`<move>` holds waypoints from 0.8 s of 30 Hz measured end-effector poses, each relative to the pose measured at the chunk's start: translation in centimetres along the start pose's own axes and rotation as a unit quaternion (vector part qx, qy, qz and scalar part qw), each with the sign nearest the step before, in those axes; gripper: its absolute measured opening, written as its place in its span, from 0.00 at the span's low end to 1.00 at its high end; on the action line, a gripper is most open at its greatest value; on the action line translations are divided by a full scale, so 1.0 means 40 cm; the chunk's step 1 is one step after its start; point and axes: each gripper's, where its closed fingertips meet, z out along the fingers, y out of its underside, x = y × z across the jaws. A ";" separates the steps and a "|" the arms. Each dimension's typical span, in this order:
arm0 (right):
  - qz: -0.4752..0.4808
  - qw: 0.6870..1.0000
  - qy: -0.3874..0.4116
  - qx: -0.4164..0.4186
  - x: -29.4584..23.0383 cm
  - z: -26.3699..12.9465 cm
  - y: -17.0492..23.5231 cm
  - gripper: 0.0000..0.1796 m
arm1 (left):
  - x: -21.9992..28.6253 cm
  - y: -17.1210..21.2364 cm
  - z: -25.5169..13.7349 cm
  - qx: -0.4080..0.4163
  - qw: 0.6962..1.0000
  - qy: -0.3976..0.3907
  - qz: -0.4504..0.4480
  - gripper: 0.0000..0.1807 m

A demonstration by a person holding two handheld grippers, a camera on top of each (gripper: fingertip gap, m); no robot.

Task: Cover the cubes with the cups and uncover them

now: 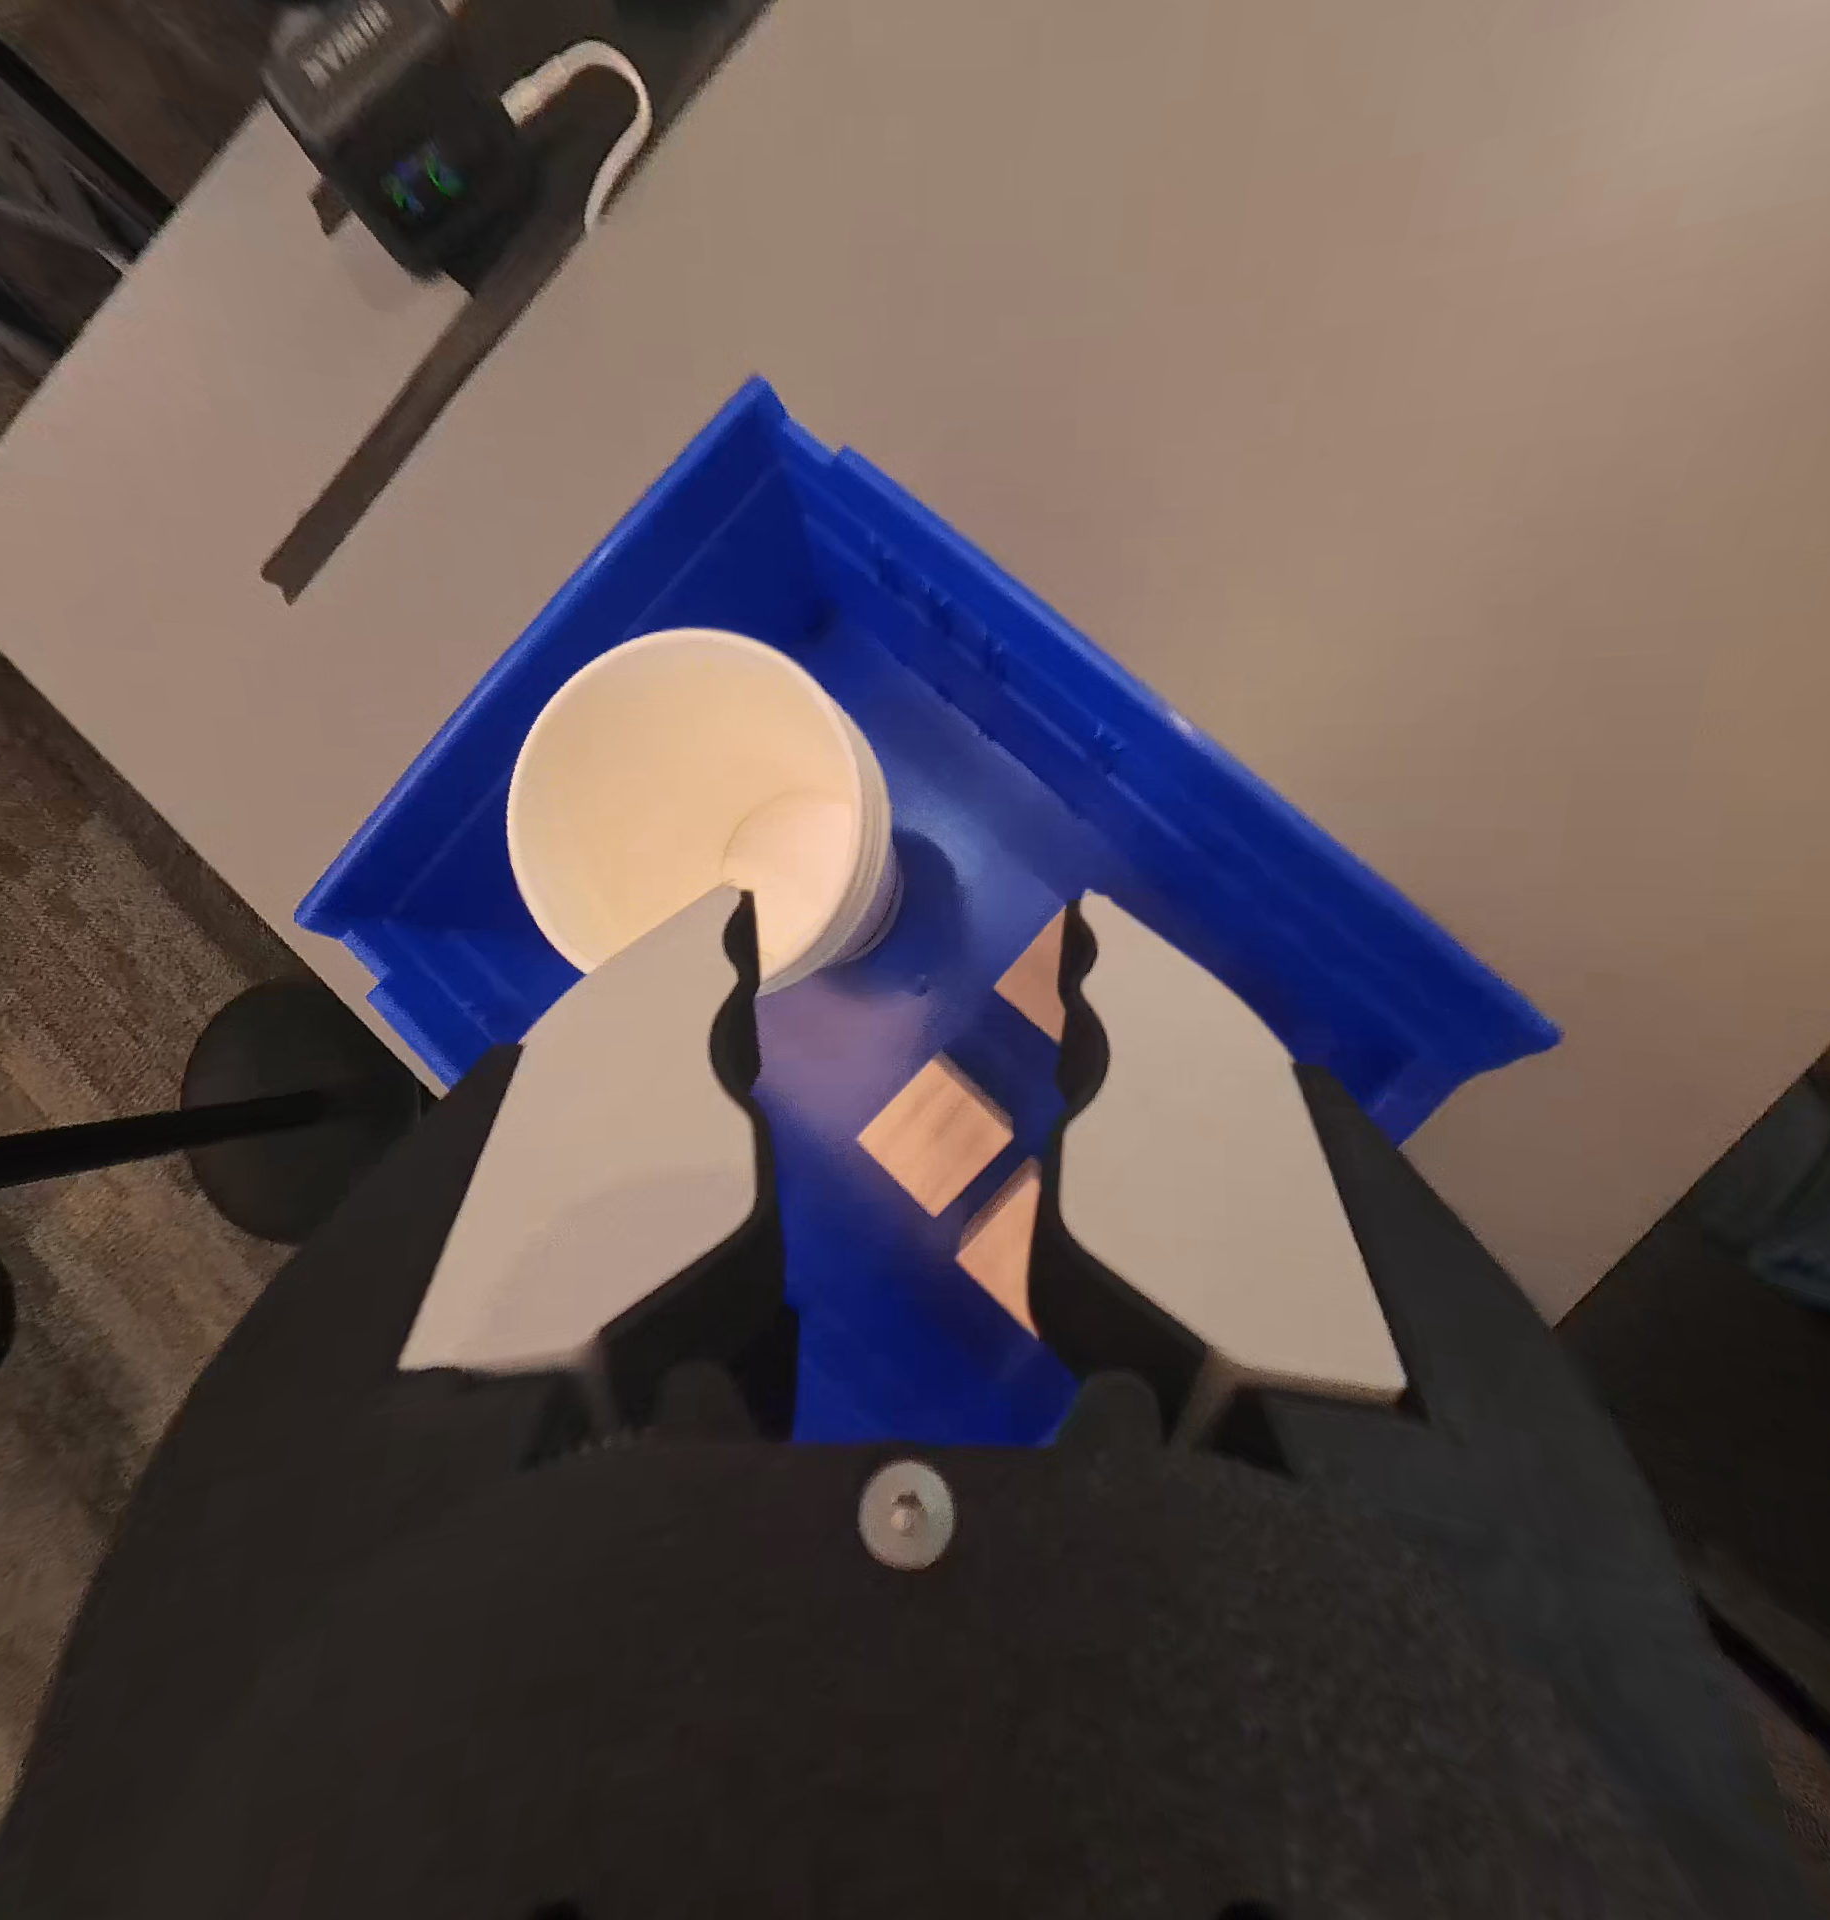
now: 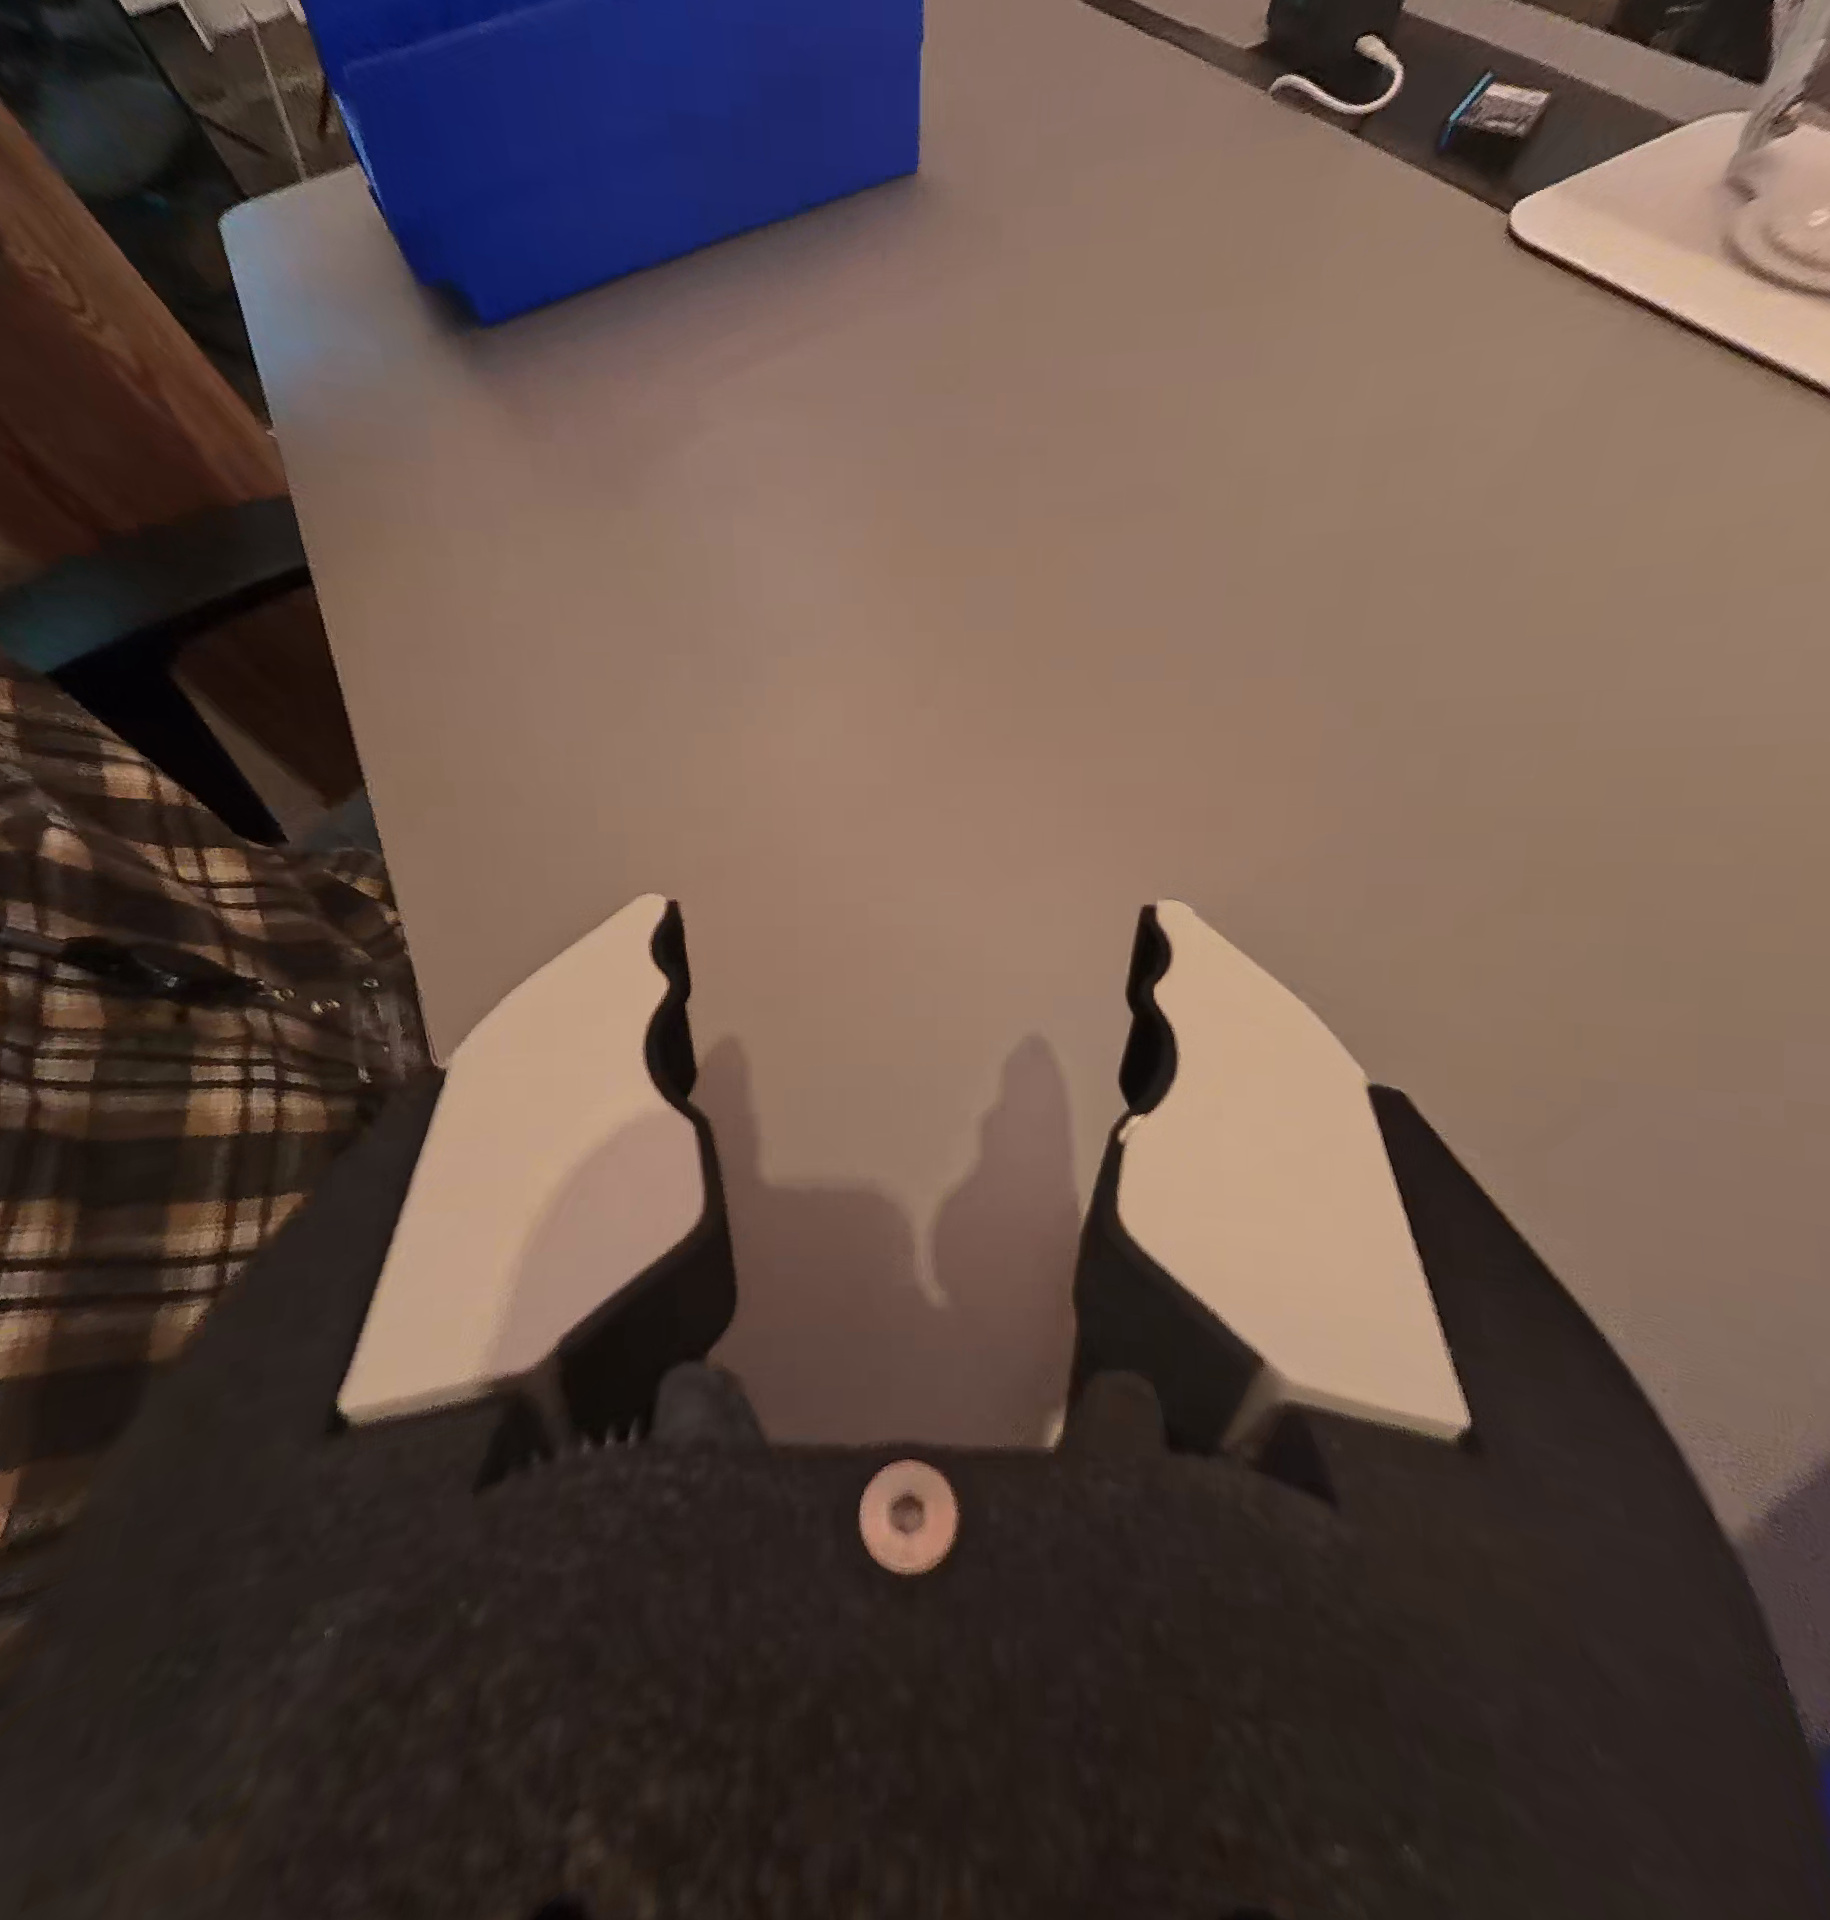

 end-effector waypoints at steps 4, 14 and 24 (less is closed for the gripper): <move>0.017 1.000 -0.004 -0.004 -0.005 0.006 0.014 0.44 | -0.020 0.015 0.060 -0.056 0.998 0.026 0.012 0.27; 0.028 1.000 -0.010 -0.012 -0.012 0.006 0.011 0.43 | -0.021 -0.006 0.125 -0.096 0.994 0.056 0.012 0.19; 0.032 0.999 -0.018 -0.014 -0.022 0.000 0.021 0.43 | -0.016 0.005 0.134 -0.119 0.991 0.061 -0.006 0.15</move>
